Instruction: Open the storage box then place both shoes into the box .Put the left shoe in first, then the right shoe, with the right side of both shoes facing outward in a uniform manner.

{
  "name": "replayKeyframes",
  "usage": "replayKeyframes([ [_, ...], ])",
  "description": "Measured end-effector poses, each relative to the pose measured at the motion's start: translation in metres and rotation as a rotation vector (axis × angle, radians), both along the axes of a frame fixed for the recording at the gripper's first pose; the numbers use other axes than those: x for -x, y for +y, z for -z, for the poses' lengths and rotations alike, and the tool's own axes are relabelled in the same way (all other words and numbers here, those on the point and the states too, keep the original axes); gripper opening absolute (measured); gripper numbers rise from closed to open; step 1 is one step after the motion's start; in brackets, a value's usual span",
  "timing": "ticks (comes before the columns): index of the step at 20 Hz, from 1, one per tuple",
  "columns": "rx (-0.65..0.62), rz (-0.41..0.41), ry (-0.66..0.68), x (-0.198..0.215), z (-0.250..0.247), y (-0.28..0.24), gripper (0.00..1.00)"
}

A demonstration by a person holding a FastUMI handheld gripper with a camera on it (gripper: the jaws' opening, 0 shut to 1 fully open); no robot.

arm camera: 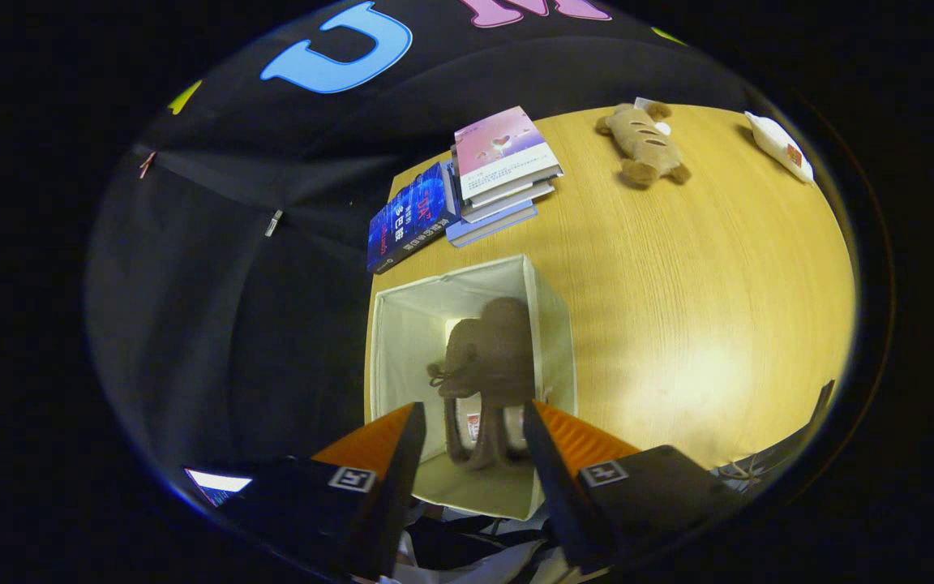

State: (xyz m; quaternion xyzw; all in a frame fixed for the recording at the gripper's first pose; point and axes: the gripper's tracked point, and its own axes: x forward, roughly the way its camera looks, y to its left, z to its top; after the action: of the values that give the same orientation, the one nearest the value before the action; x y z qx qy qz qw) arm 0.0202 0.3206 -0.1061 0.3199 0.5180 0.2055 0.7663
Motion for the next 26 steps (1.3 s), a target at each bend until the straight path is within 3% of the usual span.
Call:
replayKeyframes([
  [2,0.008,0.002,-0.010,-0.001,0.001,-0.005,0.98],
  [9,0.012,0.017,-0.049,-0.001,-0.001,-0.018,0.98],
  [14,0.032,0.073,-0.162,-0.010,-0.005,-0.047,0.98],
  [26,0.333,0.311,-0.514,-0.033,-0.022,-0.210,0.99],
])
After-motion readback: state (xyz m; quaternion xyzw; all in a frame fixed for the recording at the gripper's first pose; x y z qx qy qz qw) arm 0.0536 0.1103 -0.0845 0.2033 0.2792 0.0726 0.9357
